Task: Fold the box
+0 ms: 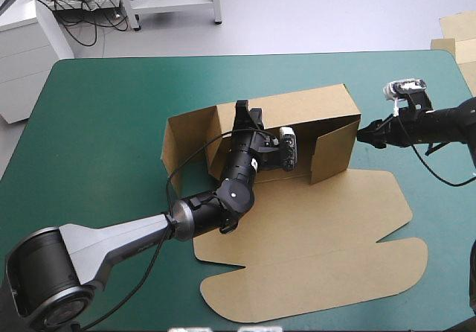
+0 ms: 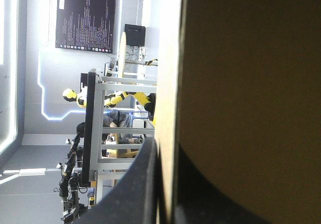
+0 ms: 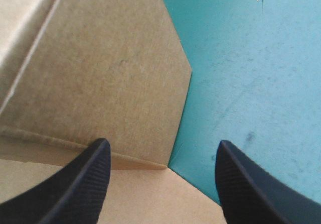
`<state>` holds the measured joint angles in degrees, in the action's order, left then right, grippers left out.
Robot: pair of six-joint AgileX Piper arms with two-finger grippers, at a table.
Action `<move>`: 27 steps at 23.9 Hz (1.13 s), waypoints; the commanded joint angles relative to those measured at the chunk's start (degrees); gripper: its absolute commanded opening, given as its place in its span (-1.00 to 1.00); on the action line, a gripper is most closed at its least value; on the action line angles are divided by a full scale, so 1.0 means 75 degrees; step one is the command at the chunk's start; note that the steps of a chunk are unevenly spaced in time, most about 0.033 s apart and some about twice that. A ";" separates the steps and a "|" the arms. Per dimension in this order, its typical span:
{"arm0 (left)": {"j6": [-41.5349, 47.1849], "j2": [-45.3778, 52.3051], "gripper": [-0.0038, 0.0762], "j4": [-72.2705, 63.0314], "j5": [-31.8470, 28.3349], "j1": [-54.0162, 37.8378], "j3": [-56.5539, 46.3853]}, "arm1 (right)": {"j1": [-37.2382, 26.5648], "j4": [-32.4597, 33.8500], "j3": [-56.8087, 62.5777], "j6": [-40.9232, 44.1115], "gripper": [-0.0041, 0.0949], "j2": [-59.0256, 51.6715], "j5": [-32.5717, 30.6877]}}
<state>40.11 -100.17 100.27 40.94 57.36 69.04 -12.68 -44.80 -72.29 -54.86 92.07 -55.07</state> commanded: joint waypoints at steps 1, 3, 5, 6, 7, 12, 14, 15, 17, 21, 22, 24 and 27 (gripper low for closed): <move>0.0112 0.0329 -0.93 0.0023 0.0002 0.0056 0.0140 | -0.0019 -0.0494 -0.0120 -0.0618 0.22 -0.0371 -0.0009; 0.0112 0.0329 -0.93 0.0023 0.0002 0.0056 0.0140 | -0.0019 -0.0579 -0.0120 -0.0992 0.22 -0.0371 0.0009; 0.0112 0.0329 -0.93 0.0023 0.0002 0.0056 0.0140 | -0.0019 -0.0708 -0.0120 -0.1608 0.22 -0.0371 -0.0113; 0.0112 0.0329 -0.93 0.0023 0.0002 0.0056 0.0140 | -0.0019 -0.0724 -0.0120 -0.1717 0.22 -0.0371 -0.0199; 0.0112 0.0329 -0.93 0.0023 0.0002 0.0056 0.0140 | -0.0019 -0.0706 -0.0120 -0.1792 0.22 -0.0371 -0.0269; 0.0112 0.0329 -0.93 0.0023 0.0017 0.0056 0.0140 | -0.0019 -0.0661 -0.0120 -0.2234 0.22 -0.0371 -0.0801; 0.0034 0.0329 -0.93 0.0009 0.0003 0.0056 0.0140 | -0.0019 -0.0635 -0.0120 -0.2285 0.22 -0.0371 -0.0878; 0.0034 0.0329 -0.93 0.0009 0.0003 0.0056 0.0140 | -0.0019 -0.0578 -0.0120 -0.2285 0.22 -0.0371 -0.0917; -0.0077 0.0329 -0.93 0.0009 0.0003 0.0056 0.0140 | -0.0019 -0.0308 -0.0120 -0.2253 0.22 -0.0371 -0.0971; -0.0077 0.0329 -0.93 0.0009 -0.0016 0.0056 0.0140 | -0.0019 -0.0180 -0.0120 -0.2199 0.22 -0.0371 -0.1087; -0.0077 0.0329 -0.93 0.0009 -0.0035 0.0056 0.0140 | -0.0001 -0.0180 -0.0120 -0.2199 0.22 -0.0371 -0.1092; -0.0077 0.0329 -0.93 0.0009 -0.0114 0.0056 0.0140 | 0.0029 -0.0258 -0.0120 -0.2272 0.22 -0.0371 -0.1064; -0.0077 0.0329 -0.93 0.0009 -0.0202 0.0056 0.0140 | 0.0158 -0.0576 -0.0120 -0.2667 0.22 -0.0286 -0.0964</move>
<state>38.80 -100.17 100.17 40.98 57.36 69.04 -12.31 -44.53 -71.83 -71.97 91.90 -62.73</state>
